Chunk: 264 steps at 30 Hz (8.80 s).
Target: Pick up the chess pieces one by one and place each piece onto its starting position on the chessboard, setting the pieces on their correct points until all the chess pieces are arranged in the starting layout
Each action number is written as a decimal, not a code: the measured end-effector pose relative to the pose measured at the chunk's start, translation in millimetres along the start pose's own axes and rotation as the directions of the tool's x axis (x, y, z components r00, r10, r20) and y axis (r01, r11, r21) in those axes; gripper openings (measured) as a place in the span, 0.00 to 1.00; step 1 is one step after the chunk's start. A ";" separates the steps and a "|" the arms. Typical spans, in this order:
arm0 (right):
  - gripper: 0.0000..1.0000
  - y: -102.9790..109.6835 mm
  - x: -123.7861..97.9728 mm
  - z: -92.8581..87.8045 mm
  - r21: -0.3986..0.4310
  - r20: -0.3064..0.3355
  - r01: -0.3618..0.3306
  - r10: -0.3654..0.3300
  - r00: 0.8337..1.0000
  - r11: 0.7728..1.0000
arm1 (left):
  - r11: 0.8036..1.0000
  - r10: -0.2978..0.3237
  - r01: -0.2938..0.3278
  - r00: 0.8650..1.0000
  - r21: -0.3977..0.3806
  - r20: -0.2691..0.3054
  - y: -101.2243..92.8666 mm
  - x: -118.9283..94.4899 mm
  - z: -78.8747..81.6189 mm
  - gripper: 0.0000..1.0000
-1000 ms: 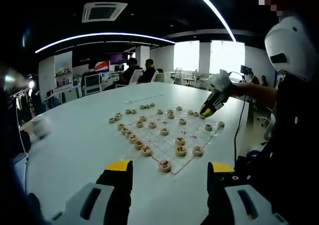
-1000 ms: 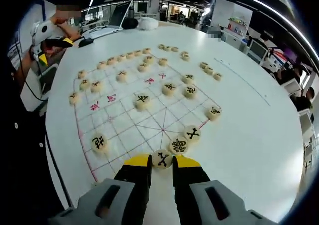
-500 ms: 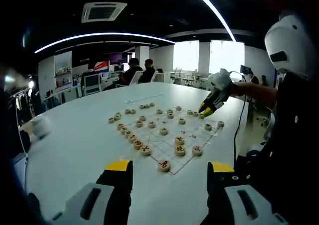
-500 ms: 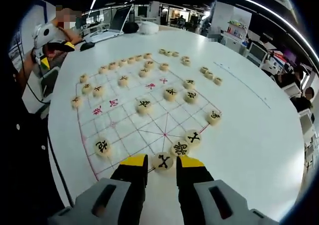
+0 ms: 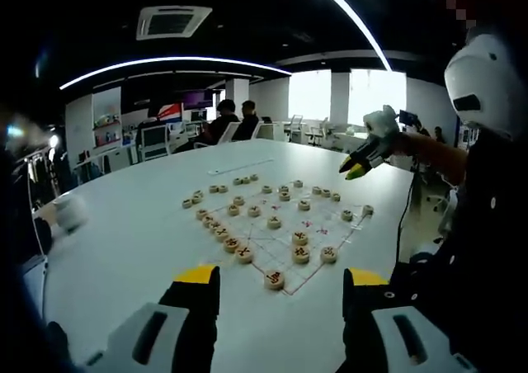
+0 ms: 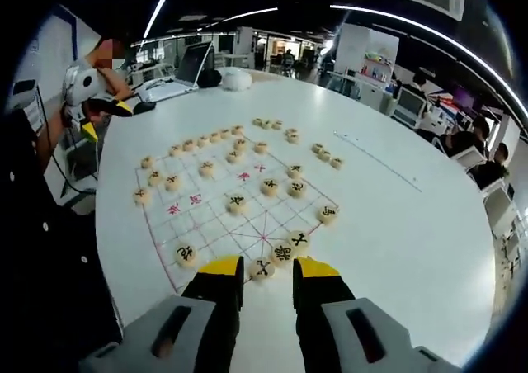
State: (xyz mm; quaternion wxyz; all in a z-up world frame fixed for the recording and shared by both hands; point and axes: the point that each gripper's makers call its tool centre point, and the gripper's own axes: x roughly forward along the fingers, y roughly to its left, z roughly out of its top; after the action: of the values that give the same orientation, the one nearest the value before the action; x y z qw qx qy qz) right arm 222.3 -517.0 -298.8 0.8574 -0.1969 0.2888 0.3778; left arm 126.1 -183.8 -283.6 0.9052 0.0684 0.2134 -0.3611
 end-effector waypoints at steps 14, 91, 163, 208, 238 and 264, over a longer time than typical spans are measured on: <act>0.24 -34.4 -47.2 -13.9 0.008 0.022 0.087 -0.087 0.996 0.996 | 0.998 0.059 -0.059 0.998 -0.016 0.023 20.4 -6.3 11.5 0.61; 0.32 -108.9 167.3 104.6 -0.156 -0.262 -0.130 0.086 0.961 0.979 | 0.987 0.163 -0.162 0.984 -0.011 0.077 66.0 -16.0 41.4 0.64; 0.19 17.7 -66.4 11.8 0.045 0.138 0.081 -0.087 0.987 0.996 | 0.998 0.010 -0.012 1.000 0.058 0.028 15.2 8.8 40.6 0.64; 0.19 99.9 94.3 5.8 -0.213 -0.201 -0.288 0.247 0.948 0.933 | 1.000 0.022 -0.022 1.000 0.003 0.004 17.2 -15.5 6.0 0.63; 0.37 10.1 -35.8 28.1 0.093 0.309 0.065 -0.091 0.947 0.994 | 0.999 0.044 -0.045 0.998 0.021 0.046 28.5 -5.4 30.3 0.64; 0.35 8.3 43.9 133.9 -0.186 0.138 -0.117 0.144 0.980 0.976 | 0.996 0.093 -0.094 0.995 0.010 0.043 30.5 -21.1 16.5 0.64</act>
State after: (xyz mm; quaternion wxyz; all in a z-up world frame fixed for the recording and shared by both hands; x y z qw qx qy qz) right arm 286.4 -413.8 -226.9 0.8291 -0.2235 0.2008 0.4715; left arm 138.8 -153.0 -260.6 0.9250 0.0760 0.1884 -0.3210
